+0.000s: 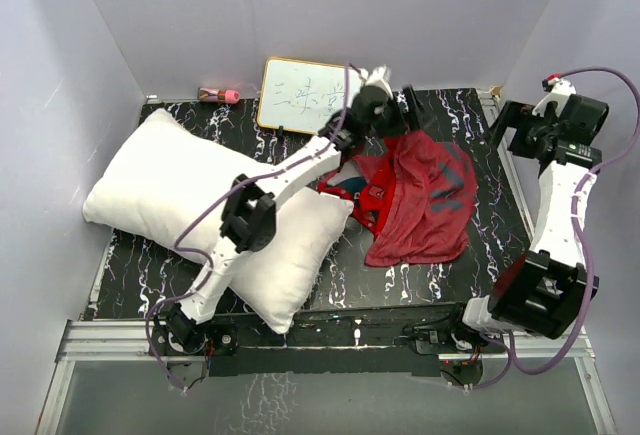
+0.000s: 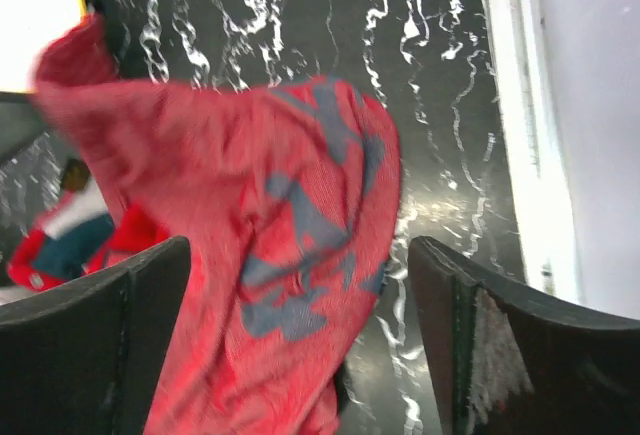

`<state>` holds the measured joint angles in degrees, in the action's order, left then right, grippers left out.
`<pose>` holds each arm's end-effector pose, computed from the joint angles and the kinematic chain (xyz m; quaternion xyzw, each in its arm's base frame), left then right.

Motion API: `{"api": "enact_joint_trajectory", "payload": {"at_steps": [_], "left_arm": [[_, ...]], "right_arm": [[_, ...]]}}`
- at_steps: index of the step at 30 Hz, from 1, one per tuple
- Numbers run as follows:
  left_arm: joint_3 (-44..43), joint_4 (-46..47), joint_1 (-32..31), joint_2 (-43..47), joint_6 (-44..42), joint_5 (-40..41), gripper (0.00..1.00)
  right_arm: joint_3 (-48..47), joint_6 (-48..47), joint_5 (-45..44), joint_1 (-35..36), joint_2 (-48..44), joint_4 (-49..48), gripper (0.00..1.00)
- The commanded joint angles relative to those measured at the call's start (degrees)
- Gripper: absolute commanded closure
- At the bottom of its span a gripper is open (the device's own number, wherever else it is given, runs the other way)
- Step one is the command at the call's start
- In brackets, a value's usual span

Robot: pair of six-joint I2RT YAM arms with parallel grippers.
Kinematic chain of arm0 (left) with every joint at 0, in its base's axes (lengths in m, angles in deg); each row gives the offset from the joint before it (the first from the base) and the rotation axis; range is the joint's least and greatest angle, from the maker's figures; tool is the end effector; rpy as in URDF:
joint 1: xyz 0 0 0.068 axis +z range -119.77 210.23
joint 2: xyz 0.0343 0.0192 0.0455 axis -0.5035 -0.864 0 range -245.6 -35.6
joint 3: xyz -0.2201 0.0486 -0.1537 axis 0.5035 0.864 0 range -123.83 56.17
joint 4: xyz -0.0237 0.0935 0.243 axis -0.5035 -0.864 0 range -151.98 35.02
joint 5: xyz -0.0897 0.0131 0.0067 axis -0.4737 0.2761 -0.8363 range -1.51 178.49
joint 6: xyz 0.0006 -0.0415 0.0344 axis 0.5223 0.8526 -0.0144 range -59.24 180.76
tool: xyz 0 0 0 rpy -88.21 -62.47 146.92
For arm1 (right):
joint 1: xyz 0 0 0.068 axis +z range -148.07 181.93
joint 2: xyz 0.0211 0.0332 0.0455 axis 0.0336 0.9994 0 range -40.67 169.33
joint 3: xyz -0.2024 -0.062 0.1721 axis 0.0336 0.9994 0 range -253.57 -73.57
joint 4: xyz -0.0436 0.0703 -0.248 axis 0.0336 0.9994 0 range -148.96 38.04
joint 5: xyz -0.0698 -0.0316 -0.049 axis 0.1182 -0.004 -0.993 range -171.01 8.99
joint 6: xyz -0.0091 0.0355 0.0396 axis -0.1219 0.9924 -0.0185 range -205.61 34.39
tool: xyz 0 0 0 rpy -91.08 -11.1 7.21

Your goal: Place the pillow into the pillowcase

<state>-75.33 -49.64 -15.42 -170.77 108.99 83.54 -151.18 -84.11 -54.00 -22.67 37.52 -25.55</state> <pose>0.3927 -0.4061 0.3470 0.0153 0.6966 -0.5442 0.4673 0.2788 -0.1098 0.3703 0.0870 0.8611 0.1106 0.4885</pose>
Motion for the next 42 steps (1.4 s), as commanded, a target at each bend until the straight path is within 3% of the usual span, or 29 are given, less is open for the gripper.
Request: {"api": "enact_joint_trajectory", "payload": {"at_steps": [1, 3, 5, 7, 9, 11, 18, 22, 27, 32, 42], "left_arm": [[-13.29, -18.07, -1.44, 1.55, -10.86, 4.58, 0.03], [-9.12, -20.86, -1.25, 6.38, -17.84, 7.83, 0.03], [0.10, -19.56, -0.46, 13.95, -23.71, 9.09, 0.03], [9.67, -19.01, 1.62, 21.94, -25.55, 8.76, 0.03], [18.84, -19.74, 4.29, 29.63, -24.35, 7.43, 0.03], [27.97, -20.62, 6.98, 37.23, -21.49, 6.56, 0.03], [55.37, -19.16, 10.60, 62.08, -10.43, 7.61, 0.05], [62.20, -17.73, 10.71, 67.84, -4.92, 8.08, 0.07], [61.84, -19.31, 10.76, 69.05, -3.58, 8.05, 0.07], [63.04, -20.03, 10.75, 69.70, -0.34, 6.94, 0.08], [66.48, -17.87, 10.76, 71.01, 3.36, 5.25, 0.10]], "right_arm": [[-5.66, -17.17, 9.56, -1.32, -4.32, 5.99, 0.01], [-6.96, -20.67, 17.82, -1.24, -3.37, 9.55, 0.01], [-8.15, -23.12, 29.80, -0.91, -1.11, 15.22, 0.01], [-7.93, -23.20, 34.82, 3.28, 1.50, 20.12, 0.01], [-5.32, -22.33, 31.32, 10.33, 2.43, 21.75, 0.01], [0.67, -18.86, 26.13, 15.26, -0.10, 16.63, 0.00], [9.68, -14.29, 3.45, 23.34, 0.40, 12.48, 0.02], [13.60, -6.17, -5.82, 28.73, 2.63, 5.48, 0.07], [14.12, -0.71, -10.36, 32.37, 8.80, 0.23, 0.11], [14.51, 0.69, -13.41, 33.31, 13.88, -0.70, 0.26], [14.77, -2.04, -12.90, 34.00, 13.58, 0.46, 0.91]]}}
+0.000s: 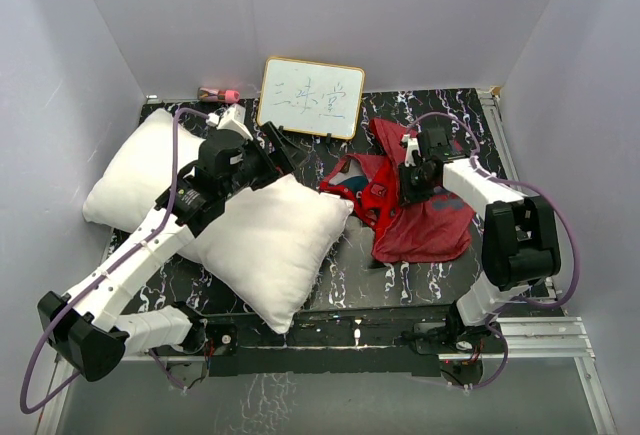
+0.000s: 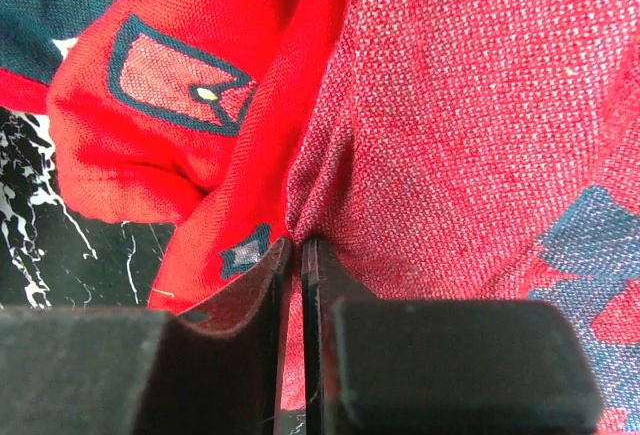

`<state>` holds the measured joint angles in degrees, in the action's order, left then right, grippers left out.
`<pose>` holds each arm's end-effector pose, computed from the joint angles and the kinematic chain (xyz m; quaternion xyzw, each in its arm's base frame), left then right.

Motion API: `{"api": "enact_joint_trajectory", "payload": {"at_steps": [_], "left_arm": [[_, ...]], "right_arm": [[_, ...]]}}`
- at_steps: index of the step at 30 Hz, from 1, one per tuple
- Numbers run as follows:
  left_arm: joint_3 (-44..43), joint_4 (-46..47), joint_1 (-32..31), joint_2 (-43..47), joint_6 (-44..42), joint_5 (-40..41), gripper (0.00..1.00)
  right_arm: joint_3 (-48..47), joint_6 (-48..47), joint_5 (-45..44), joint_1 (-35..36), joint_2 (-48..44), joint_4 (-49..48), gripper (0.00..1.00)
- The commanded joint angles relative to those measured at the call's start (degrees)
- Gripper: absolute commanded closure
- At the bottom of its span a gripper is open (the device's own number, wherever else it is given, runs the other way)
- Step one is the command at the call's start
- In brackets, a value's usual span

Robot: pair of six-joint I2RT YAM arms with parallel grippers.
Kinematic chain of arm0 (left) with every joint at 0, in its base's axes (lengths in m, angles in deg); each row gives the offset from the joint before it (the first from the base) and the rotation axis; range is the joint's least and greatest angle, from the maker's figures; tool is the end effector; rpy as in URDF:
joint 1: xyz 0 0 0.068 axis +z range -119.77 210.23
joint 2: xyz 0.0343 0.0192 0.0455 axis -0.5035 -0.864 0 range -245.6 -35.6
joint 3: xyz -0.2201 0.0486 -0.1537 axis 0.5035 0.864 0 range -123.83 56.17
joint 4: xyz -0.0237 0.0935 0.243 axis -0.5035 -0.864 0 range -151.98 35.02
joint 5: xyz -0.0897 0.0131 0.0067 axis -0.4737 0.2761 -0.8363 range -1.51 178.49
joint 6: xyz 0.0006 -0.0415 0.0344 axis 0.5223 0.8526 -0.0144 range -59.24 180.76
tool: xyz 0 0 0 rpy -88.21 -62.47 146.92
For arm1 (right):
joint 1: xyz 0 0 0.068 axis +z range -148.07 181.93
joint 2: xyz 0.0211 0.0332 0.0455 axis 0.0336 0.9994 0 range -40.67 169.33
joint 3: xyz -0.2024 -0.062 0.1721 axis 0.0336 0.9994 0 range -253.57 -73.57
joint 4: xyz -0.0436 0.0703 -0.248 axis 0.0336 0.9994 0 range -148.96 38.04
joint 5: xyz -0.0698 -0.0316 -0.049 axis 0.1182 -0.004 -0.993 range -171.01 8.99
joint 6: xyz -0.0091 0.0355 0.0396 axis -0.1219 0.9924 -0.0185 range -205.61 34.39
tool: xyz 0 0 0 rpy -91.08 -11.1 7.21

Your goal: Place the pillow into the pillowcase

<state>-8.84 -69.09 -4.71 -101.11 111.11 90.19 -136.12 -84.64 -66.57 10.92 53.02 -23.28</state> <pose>0.2154 -0.1492 0.3840 -0.1150 0.7828 -0.4056 0.4576 0.3151 0.0589 0.2018 -0.0932 0.9677 0.1399 0.1878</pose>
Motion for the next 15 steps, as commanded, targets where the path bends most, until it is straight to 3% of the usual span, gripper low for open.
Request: {"api": "enact_joint_trajectory", "payload": {"at_steps": [1, 6, 9, 11, 15], "left_arm": [[-0.41, 1.52, 0.05, 0.95, 0.79, -1.46, 0.10], [-2.63, 0.51, 0.05, -0.72, -2.12, -2.29, 0.10], [-2.31, 1.08, 0.05, -0.68, -3.65, -2.40, 0.10], [-1.71, 1.68, 0.07, -0.54, -4.29, -2.30, 0.10], [-1.06, 2.85, 0.13, -1.02, -6.04, -2.58, 0.09]], "right_arm": [[-1.58, -2.73, 1.54, 0.40, -2.23, -0.53, 0.92], [-16.02, -16.68, 19.95, -2.07, -10.46, 8.01, 0.92], [-23.41, -22.09, 13.06, -3.74, -18.40, 2.77, 0.92], [-25.63, -24.93, 7.92, -10.43, -20.07, 1.14, 0.92], [-21.21, -31.06, 1.95, -33.48, -19.41, -0.31, 0.92]]}}
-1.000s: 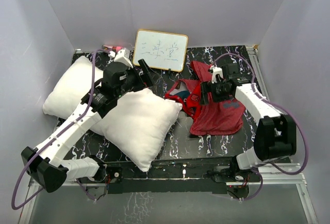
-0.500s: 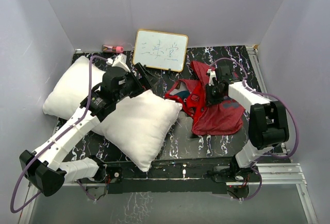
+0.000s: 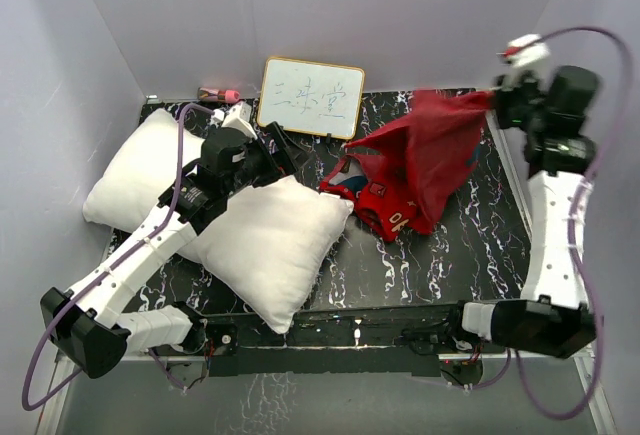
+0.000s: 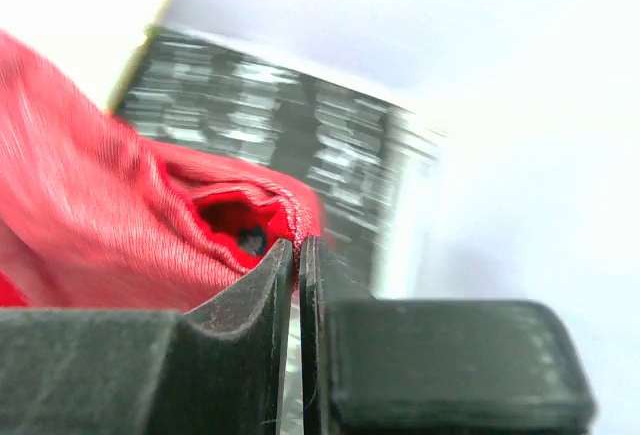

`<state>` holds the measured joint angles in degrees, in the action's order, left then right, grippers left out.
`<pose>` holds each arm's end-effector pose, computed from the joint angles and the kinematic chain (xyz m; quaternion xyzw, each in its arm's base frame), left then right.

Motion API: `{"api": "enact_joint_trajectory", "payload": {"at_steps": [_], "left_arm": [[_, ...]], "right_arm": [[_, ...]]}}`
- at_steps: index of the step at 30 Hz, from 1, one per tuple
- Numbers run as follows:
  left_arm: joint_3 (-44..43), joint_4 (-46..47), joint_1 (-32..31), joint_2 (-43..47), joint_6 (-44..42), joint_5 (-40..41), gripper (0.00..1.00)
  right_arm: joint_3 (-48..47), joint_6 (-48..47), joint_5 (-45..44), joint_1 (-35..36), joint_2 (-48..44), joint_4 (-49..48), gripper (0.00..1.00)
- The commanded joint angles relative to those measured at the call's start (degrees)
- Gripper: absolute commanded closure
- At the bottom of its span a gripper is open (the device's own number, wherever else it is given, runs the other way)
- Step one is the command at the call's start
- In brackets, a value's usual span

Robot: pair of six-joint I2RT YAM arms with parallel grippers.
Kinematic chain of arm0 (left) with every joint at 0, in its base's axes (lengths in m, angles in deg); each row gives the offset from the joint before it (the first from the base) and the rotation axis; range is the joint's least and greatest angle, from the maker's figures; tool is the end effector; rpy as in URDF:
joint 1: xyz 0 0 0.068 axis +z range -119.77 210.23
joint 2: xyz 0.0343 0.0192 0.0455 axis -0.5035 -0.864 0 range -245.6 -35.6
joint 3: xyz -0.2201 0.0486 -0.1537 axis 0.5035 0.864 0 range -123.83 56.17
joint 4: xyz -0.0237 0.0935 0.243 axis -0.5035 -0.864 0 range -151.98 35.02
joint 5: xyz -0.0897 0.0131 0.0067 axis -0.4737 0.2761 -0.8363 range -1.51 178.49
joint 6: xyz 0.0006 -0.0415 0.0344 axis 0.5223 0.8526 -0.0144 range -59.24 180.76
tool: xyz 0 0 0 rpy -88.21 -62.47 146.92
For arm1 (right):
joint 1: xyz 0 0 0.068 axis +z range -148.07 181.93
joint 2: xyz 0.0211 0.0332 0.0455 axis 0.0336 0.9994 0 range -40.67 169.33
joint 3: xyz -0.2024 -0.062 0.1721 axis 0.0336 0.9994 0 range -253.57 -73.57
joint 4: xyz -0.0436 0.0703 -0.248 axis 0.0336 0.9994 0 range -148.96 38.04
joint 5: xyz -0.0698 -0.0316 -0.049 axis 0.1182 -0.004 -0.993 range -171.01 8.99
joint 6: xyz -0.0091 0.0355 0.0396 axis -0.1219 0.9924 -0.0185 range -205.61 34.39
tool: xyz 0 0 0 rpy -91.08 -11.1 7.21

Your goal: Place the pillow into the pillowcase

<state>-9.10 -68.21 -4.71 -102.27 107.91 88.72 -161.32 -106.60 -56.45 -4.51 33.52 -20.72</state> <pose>0.2196 -0.1532 0.3822 -0.0854 0.7868 -0.4003 0.4620 0.2688 -0.0154 0.4388 -0.2181 0.8015 0.0490 0.5547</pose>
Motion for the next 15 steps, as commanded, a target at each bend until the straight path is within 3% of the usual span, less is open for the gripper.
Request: {"api": "enact_joint_trajectory", "payload": {"at_steps": [1, 4, 6, 9, 10, 11, 15], "left_arm": [[-1.08, 1.98, 0.13, -0.31, -3.45, -1.46, 0.09], [-2.64, 1.00, 0.14, -3.22, -5.23, -3.41, 0.10], [-4.63, -0.03, 0.13, -7.21, -6.15, -5.47, 0.10], [-7.67, -1.27, -0.11, -13.83, -6.34, -10.47, 0.15], [-8.66, -1.61, -0.49, -16.15, -6.28, -11.79, 0.17], [-9.79, -2.27, -1.22, -18.15, -6.79, -12.54, 0.19], [-15.44, -6.81, -6.49, -26.84, -12.68, -9.65, 0.19]], "right_arm": [[6.31, -10.62, -9.93, -21.71, -0.27, -4.07, 0.92], [10.57, -15.41, -13.07, -26.14, -1.32, -4.05, 0.89], [10.14, -17.82, -8.66, -26.21, -2.26, 0.21, 0.67], [6.78, -21.91, 6.31, -26.16, -3.38, 9.76, 0.16], [5.71, -22.54, 10.68, -26.05, -3.22, 12.39, 0.04], [5.13, -22.79, 15.50, -25.91, -3.06, 14.61, 0.00], [6.24, -25.60, 23.34, -23.12, -1.71, 20.64, 0.01]]}}
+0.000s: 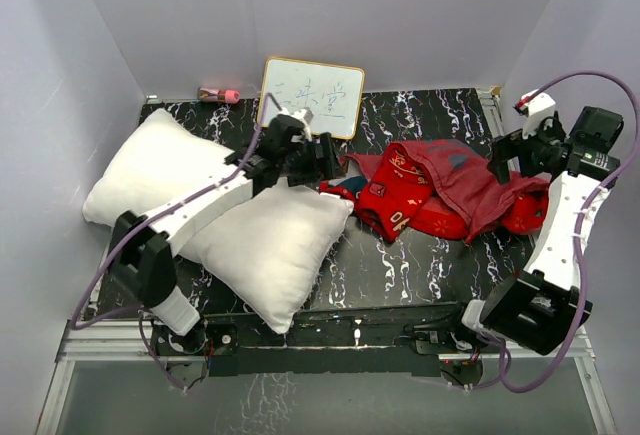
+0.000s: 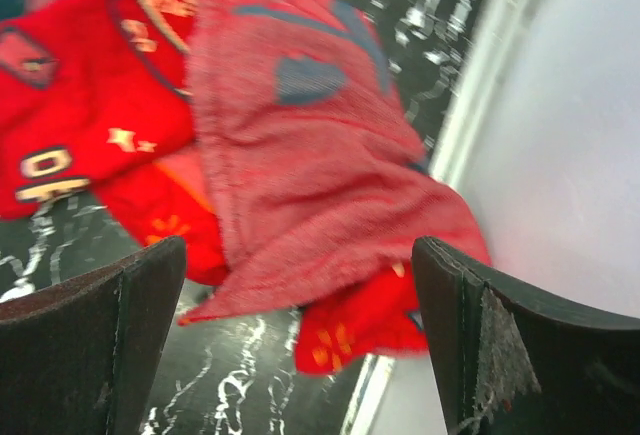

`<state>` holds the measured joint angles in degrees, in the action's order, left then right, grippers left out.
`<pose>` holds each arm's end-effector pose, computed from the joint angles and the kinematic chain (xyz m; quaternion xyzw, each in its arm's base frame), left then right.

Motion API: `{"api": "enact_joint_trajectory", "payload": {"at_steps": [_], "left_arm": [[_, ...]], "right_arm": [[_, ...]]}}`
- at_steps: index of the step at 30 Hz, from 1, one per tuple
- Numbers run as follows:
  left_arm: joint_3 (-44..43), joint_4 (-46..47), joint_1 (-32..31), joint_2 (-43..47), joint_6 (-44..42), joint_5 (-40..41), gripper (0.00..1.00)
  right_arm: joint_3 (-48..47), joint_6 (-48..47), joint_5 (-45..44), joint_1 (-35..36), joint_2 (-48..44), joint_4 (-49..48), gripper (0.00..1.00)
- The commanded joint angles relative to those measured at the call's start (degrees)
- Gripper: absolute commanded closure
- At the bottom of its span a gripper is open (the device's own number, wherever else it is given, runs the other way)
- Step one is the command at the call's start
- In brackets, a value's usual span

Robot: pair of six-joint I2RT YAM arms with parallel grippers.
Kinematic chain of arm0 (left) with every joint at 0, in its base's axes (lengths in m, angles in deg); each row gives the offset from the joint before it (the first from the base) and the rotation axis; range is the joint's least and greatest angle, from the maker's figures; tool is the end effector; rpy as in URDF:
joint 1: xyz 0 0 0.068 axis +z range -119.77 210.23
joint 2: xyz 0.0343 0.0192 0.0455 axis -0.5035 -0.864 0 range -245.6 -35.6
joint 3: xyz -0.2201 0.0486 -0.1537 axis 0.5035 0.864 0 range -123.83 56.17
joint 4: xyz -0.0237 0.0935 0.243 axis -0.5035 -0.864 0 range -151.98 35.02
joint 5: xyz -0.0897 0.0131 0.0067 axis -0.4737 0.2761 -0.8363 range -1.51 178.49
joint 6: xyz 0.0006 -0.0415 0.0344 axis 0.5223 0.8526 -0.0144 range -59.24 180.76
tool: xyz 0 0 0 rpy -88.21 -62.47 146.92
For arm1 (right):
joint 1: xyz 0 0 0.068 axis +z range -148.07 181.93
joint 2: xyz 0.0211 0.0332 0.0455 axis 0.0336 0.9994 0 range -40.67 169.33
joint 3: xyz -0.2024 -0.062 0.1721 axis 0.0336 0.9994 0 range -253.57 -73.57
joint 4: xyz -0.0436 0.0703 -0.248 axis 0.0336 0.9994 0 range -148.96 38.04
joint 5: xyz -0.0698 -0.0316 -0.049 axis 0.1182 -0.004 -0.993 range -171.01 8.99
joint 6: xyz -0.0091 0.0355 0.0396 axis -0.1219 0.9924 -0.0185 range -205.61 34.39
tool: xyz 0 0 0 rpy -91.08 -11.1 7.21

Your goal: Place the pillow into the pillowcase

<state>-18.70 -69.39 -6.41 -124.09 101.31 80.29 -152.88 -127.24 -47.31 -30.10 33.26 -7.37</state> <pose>0.2871 -0.2198 0.3267 0.0076 0.8559 -0.3683 0.3630 0.2283 -0.1195 0.3750 -0.1820 0.8759 0.0014 0.4468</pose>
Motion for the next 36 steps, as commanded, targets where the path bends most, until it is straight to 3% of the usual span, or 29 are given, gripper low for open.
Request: {"api": "enact_joint_trajectory", "payload": {"at_steps": [1, 5, 9, 15, 22, 25, 27, 28, 30, 32, 34, 36], "left_arm": [[-7.99, -7.42, -6.24, -7.53, -8.47, 0.03, 0.19], [-17.88, -16.59, -8.69, -18.96, -15.65, 4.24, 0.15], [-27.12, -21.92, -8.79, -29.39, -19.53, 4.04, 0.12], [-32.33, -17.86, -8.71, -36.63, -16.42, -1.49, 0.13], [-35.39, -17.35, -8.39, -41.87, -12.76, -2.06, 0.27], [-37.01, -17.35, -7.82, -42.17, -11.73, -2.44, 0.42], [-37.53, -17.23, -7.28, -41.60, -11.23, -2.17, 0.55], [-37.61, -17.34, -6.95, -41.14, -11.13, -2.05, 0.65], [-37.59, -17.72, -6.28, -39.83, -11.16, -1.71, 0.82], [-36.79, -18.10, -5.36, -37.79, -11.59, -1.51, 0.92], [-35.31, -18.51, -4.26, -34.14, -11.92, -1.48, 0.97], [-32.94, -18.21, -3.22, -29.49, -12.35, -1.38, 1.00]], "right_arm": [[-1.64, -5.98, 14.70, 4.16, -0.97, 8.91, 0.01], [2.96, -5.76, 13.96, 12.42, 0.75, 9.86, 0.01], [8.73, 1.60, 4.16, 20.42, 2.27, 0.29, 0.01], [10.75, 10.56, -13.85, 26.49, 11.51, -13.77, 0.01], [9.92, 16.19, -30.73, 29.65, 21.91, -26.34, 0.02], [9.63, 16.91, -32.68, 30.71, 25.55, -28.46, 0.05], [9.26, 16.93, -33.54, 30.96, 28.10, -29.19, 0.13], [8.95, 16.82, -33.60, 30.97, 28.76, -29.29, 0.23], [8.38, 15.89, -33.60, 30.93, 28.85, -29.32, 0.54], [7.98, 14.74, -33.12, 30.77, 27.72, -29.93, 0.79], [6.44, 13.75, -30.82, 30.27, 25.65, -28.74, 0.90], [3.64, 12.37, -25.45, 29.00, 22.29, -25.38, 0.92]]}}
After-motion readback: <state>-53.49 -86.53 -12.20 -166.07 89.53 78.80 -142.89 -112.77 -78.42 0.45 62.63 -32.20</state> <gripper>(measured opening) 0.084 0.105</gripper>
